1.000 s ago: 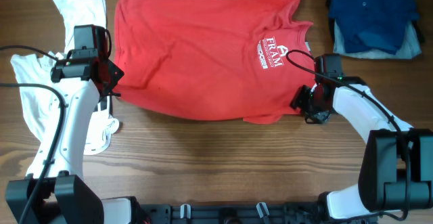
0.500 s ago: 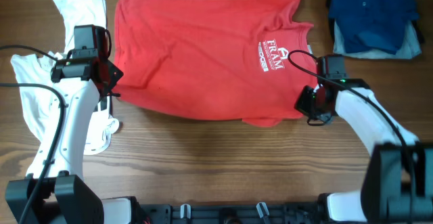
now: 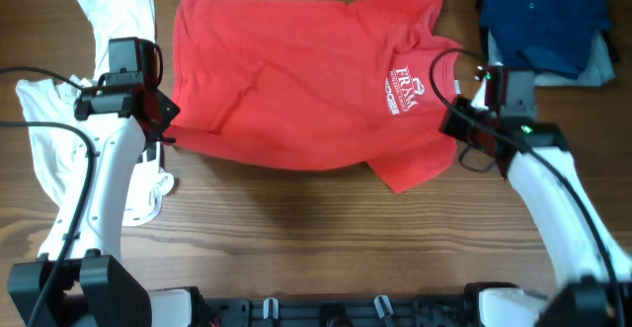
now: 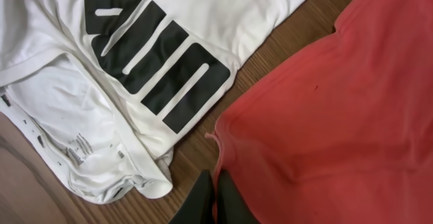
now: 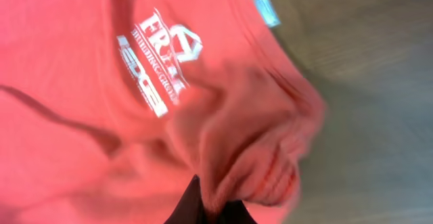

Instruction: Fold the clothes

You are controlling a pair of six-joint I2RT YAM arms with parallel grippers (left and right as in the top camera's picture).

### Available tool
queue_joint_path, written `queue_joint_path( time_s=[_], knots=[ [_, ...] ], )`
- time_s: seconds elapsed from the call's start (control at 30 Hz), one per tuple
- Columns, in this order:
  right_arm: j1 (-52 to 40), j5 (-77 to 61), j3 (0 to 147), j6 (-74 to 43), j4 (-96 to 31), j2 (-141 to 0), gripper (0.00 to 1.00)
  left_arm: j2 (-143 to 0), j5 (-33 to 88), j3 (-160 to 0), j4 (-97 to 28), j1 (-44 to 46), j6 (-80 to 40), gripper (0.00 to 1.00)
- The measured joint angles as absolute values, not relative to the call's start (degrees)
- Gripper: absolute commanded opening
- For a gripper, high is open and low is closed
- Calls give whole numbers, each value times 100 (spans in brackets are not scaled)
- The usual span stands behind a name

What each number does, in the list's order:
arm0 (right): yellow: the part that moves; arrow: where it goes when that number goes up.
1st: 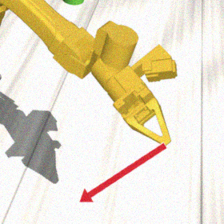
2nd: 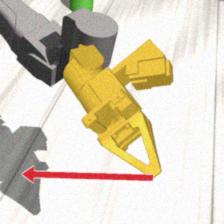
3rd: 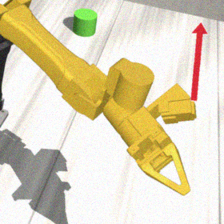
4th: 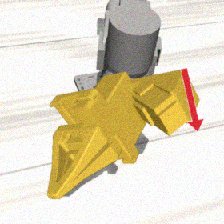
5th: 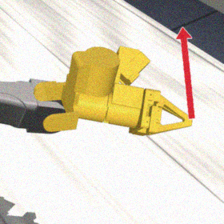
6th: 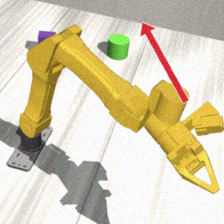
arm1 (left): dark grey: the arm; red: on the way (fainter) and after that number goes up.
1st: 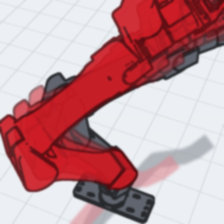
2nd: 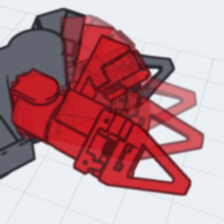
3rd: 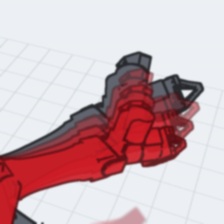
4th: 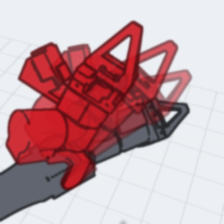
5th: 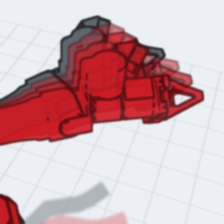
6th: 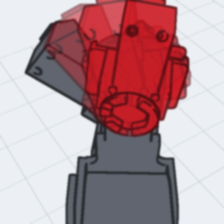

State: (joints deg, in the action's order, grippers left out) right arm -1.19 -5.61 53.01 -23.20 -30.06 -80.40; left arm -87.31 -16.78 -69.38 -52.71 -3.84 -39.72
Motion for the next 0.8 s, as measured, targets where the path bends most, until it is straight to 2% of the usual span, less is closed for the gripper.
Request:
queue_joint_path(
  time_s=[0.07,0.1,0.17,0.23,0.27,0.37,0.53,0.8],
  knots=[
    [-121,-814,5310,-2257,-2432,-8661,6,-8731,-1693,-6938,-5273,-384,-3972,4],
    [-121,-952,5306,-2237,-2163,-8923,17,-8731,-1693,-6938,-5262,-384,-3972,4],
    [-119,-1260,5306,-2209,-1557,-9389,71,-8731,-1688,-6938,-5271,-384,-3972,4],
    [-121,-1544,5308,-2193,-1092,-9717,96,-8731,-1691,-6938,-5275,-384,-3972,4],
    [-121,-1675,5310,-2178,-998,-9830,99,-8731,-1691,-6938,-5269,-384,-3972,4],
    [-119,-1844,5343,-2088,-1245,-9872,100,-8731,-1693,-6938,-5271,-384,-3972,4],
    [-45,-1529,5688,-2049,-2613,-9668,100,-8731,-1693,-6938,-5271,-384,-3972,4],
    [108,-908,5811,-2021,-3747,-8934,95,-8731,-1693,-6938,-5210,-384,-3972,4]
  ],
)
